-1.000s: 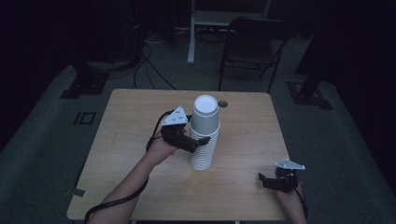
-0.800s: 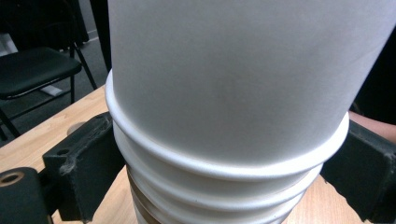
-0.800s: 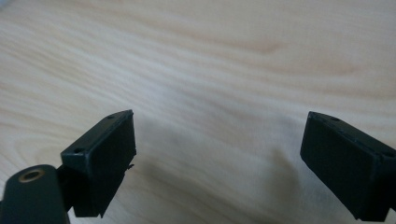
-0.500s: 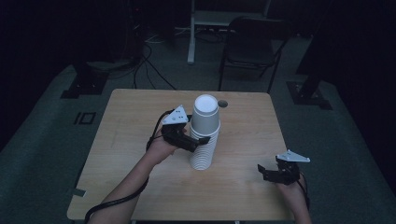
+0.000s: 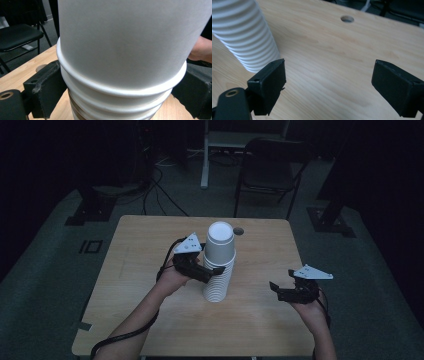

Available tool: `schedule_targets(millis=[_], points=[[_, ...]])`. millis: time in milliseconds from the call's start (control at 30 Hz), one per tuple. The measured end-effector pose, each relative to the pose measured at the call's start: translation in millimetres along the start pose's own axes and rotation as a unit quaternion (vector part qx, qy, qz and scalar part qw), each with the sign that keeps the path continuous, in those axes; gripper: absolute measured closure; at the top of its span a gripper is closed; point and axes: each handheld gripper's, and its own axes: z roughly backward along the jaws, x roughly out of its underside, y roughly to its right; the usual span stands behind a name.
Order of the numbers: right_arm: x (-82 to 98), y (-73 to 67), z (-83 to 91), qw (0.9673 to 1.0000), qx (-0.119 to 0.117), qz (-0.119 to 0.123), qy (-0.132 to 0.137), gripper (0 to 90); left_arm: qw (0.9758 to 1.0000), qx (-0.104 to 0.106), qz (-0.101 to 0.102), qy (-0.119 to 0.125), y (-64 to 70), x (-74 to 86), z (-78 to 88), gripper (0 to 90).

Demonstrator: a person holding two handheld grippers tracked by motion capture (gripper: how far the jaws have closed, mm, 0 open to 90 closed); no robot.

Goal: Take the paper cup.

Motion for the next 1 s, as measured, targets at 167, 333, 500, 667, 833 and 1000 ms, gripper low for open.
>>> schedule_targets(millis=[167, 333, 500, 667, 833, 1000], points=[[-12.4, -2.1, 4.7, 0.9996, -0.017, 0.018, 0.011, 11.7, 1.0000, 0.000, 0.001, 0.000, -0.1, -0.1, -0.3, 6.3], [-34.1, -6.8, 13.9, 0.9977, -0.044, 0.036, 0.036, 11.9, 1.0000, 0.001, 0.000, 0.000, -0.2, 0.0, -0.3, 6.3], [-59.8, -13.6, 21.6, 0.9931, -0.088, 0.057, 0.053, 12.3, 1.0000, 0.002, -0.003, 0.000, 0.0, 0.2, 0.3, 6.3], [-82.2, -22.4, 28.3, 0.9875, -0.118, 0.070, 0.077, 12.3, 1.0000, 0.002, -0.001, -0.001, -0.2, -0.3, -0.2, 6.3], [-98.4, -31.4, 28.9, 0.9829, -0.137, 0.080, 0.093, 12.3, 1.0000, 0.002, -0.001, -0.001, 0.1, -0.3, 0.0, 6.3], [-116.8, -43.6, 27.7, 0.9757, -0.164, 0.099, 0.106, 13.3, 1.0000, 0.004, -0.003, -0.003, 0.2, -0.8, 0.2, 6.3]])
